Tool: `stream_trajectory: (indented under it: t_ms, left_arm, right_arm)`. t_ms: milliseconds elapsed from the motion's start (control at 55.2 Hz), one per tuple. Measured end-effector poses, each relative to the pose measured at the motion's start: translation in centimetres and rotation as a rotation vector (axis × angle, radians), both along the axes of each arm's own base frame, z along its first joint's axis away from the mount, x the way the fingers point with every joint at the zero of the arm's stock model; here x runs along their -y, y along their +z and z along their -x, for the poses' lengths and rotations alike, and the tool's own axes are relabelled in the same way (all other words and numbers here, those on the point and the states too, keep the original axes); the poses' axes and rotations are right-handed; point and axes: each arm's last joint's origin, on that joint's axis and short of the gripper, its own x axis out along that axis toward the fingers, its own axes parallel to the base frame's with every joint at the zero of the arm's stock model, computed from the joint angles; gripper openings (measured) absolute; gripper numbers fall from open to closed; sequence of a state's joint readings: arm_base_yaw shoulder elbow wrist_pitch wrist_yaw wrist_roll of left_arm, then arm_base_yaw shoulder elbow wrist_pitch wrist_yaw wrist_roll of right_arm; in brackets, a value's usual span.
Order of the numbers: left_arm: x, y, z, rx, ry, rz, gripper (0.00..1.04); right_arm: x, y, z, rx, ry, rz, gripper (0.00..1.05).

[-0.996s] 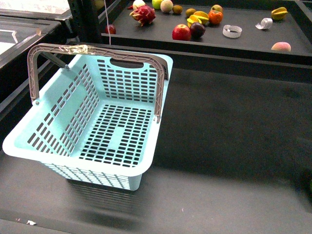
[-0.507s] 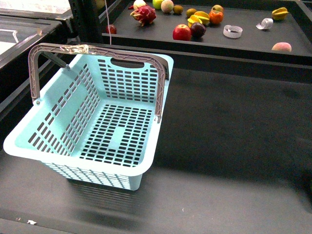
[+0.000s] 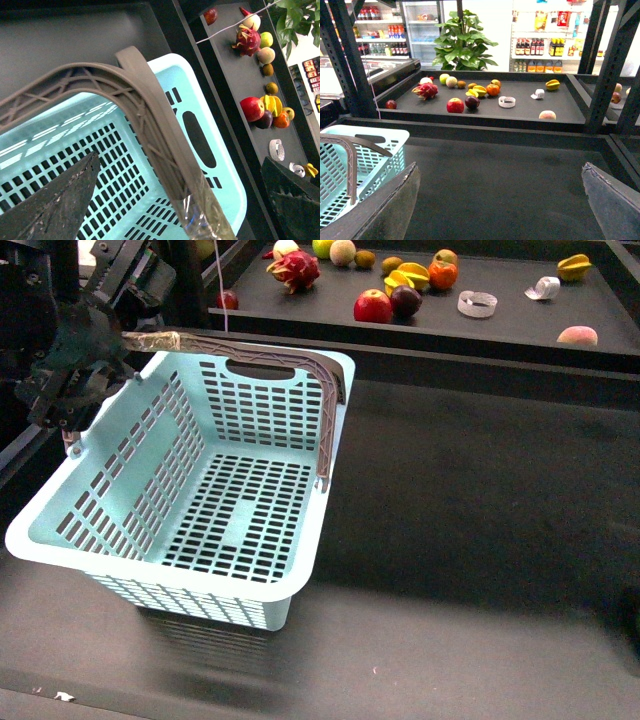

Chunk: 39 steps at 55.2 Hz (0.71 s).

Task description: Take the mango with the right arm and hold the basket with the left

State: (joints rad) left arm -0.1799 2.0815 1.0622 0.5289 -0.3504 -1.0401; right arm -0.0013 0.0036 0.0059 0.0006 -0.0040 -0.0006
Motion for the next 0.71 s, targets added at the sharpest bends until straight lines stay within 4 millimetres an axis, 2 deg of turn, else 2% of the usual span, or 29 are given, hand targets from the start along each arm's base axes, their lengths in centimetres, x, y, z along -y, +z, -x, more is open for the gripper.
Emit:
stream_trajectory:
  t_ms: [308,706]
  left_arm:
    - [2.1,0.0,-2.5,0.012,-0.018,0.054,0.97]
    - [5.9,-0.3,-3.6,0.006,-0.063,0.119,0.97]
  right_arm:
    - [0.0,0.0,0.0,0.000,0.000,0.000,0.96]
    - [0.0,0.0,0.0,0.000,0.000,0.000,0.96]
